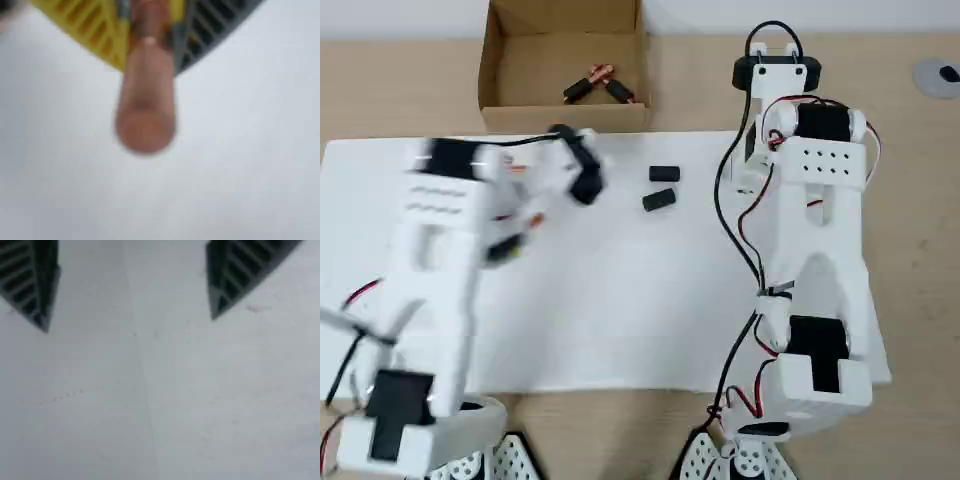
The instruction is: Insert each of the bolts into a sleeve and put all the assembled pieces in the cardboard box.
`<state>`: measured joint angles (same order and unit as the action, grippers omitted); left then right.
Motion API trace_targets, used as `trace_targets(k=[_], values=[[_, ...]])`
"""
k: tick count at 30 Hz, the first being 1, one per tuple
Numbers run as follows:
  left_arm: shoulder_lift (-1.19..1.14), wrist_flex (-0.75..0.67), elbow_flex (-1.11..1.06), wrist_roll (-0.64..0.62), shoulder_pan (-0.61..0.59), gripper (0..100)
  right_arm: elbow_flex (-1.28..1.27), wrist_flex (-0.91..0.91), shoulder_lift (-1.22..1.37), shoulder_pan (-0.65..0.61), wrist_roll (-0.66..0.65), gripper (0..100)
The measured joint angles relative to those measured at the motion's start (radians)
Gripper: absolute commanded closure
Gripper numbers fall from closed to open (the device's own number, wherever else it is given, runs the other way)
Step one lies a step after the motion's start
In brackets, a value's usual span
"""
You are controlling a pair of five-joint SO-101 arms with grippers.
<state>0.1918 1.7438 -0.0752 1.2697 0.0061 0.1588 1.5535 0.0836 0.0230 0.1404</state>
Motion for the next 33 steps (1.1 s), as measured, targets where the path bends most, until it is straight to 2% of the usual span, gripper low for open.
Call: trace_targets(k=[2, 3, 4, 8, 14, 18, 33], values=[[0.023, 0.0, -0.005, 0.272, -0.087, 100, 0.0, 0.0, 0.0, 0.0, 0.0, 74.9], [0.025, 0.0, -0.015, 0.347, -0.109, 100, 0.0, 0.0, 0.0, 0.0, 0.0, 74.9], [0.025, 0.002, -0.031, 0.368, -0.117, 100, 0.0, 0.0, 0.0, 0.0, 0.0, 74.9], [-0.003, -0.066, -0.121, 0.368, -0.115, 100, 0.0, 0.0, 0.0, 0.0, 0.0, 74.9], [-0.087, -0.292, -0.27, 0.368, -0.114, 100, 0.0, 0.008, 0.0, 0.0, 0.0, 74.9], [-0.118, -0.377, -0.305, 0.368, -0.114, 100, -0.012, 0.009, 0.0, 0.0, 0.005, 74.9], [-0.359, -0.405, -0.29, 0.368, -0.086, 99, -0.034, 0.009, 0.0, 0.0, 0.015, 74.9]])
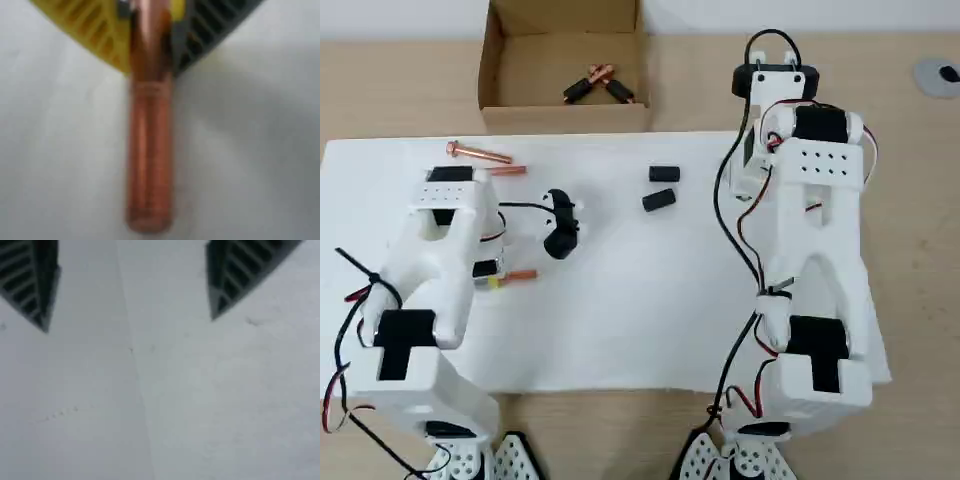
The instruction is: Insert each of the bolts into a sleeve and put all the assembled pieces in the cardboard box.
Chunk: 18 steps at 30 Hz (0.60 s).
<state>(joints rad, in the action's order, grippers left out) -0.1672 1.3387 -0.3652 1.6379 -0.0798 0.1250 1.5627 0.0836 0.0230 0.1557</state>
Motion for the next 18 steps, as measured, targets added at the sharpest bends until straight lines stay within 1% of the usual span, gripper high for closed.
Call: trace_targets(k=[2, 4, 6, 9, 11, 14, 18], values=[[-0.015, 0.003, 0.018, 0.0, 0.012, 97, 0.0, 0.0, 0.0, 0.0, 0.0, 74.9], [-0.021, 0.006, 0.029, -0.012, 0.025, 93, 0.0, 0.0, 0.0, 0.0, 0.0, 74.9], [-0.023, 0.006, 0.037, -0.038, 0.037, 88, 0.0, 0.0, 0.0, 0.0, 0.0, 74.9], [-0.026, 0.002, 0.075, -0.087, 0.069, 85, 0.0, 0.0, 0.0, 0.0, 0.0, 74.9], [-0.029, 0.0, 0.115, -0.176, 0.097, 85, 0.0, 0.0, 0.0, 0.0, 0.0, 74.9], [-0.029, 0.0, 0.184, -0.331, 0.101, 85, -0.003, 0.0, 0.0, 0.0, 0.0, 74.9], [-0.029, 0.021, 0.256, -0.474, 0.101, 85, -0.003, 0.0, 0.0, 0.0, 0.0, 74.9]])
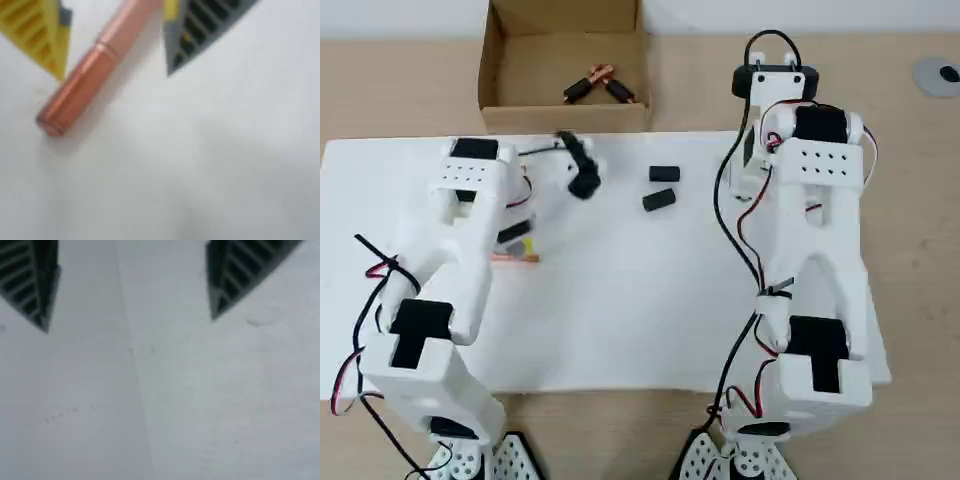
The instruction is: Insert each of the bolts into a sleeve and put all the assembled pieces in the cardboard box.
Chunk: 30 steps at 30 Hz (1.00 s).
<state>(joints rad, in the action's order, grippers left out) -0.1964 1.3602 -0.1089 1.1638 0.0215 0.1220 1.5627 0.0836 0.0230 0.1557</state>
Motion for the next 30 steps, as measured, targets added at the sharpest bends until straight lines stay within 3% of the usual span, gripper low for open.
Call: trace_targets(k=[3, 5, 7, 13, 16, 25, 30], values=[[0.0, 0.097, 0.063, -0.129, 0.0, 85, -0.003, 0.0, 0.0, 0.0, 0.0, 74.9], [0.0, 0.19, 0.118, -0.285, 0.0, 85, -0.003, 0.0, 0.0, 0.0, 0.0, 74.9], [0.0, 0.259, 0.163, -0.514, -0.003, 85, -0.003, 0.003, 0.0, 0.0, 0.0, 74.9], [-0.006, 0.318, 0.158, -1.407, -0.074, 85, -0.003, 0.006, 0.0, 0.0, 0.0, 74.9], [-0.009, 0.319, 0.124, -1.708, -0.043, 85, -0.003, 0.006, 0.0, -0.028, -0.002, 74.9], [-0.008, 0.318, 0.094, -2.259, 0.021, 85, -0.003, -0.006, 0.0, -0.069, -0.002, 74.9], [-0.008, 0.281, 0.094, -2.338, -0.034, 85, -0.003, -0.044, 0.0, -0.069, -0.002, 74.9]])
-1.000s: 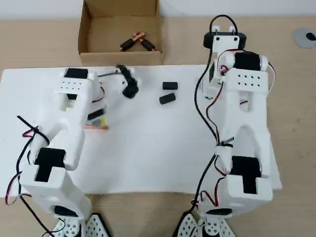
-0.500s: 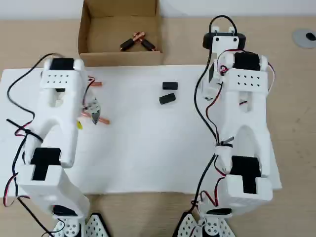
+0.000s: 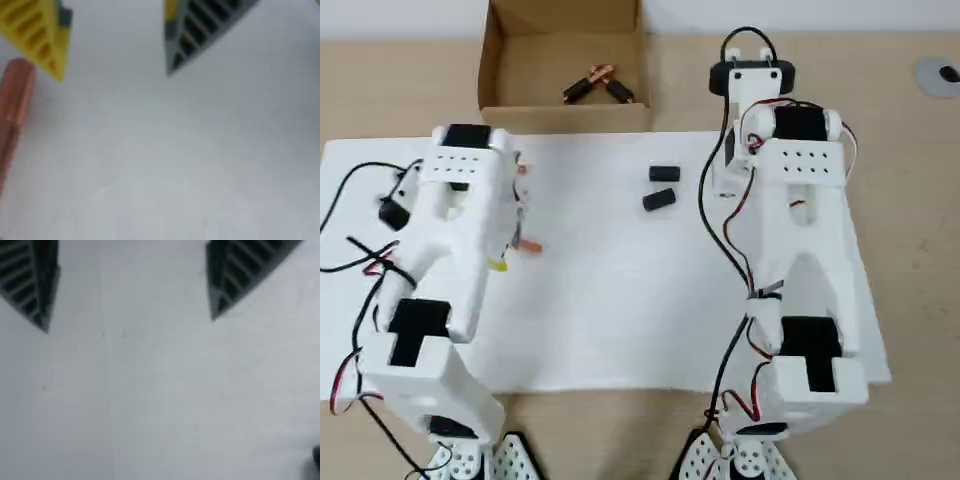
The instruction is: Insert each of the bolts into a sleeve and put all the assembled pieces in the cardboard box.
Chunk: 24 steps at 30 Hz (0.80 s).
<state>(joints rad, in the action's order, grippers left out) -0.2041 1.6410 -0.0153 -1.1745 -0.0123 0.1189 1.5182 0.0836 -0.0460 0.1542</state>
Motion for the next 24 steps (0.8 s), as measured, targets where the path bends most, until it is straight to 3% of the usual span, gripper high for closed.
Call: trace_targets(k=[12, 17, 24], values=[[0.0, -0.109, 0.0, 0.092, -0.057, 85, 0.0, -0.014, 0.0, 0.0, 0.006, 74.9], [0.0, -0.207, -0.005, 0.094, -0.058, 85, 0.0, -0.017, 0.0, 0.0, 0.006, 74.9], [0.0, -0.235, -0.017, 0.094, -0.058, 85, 0.0, -0.041, 0.0, 0.0, 0.006, 74.9]])
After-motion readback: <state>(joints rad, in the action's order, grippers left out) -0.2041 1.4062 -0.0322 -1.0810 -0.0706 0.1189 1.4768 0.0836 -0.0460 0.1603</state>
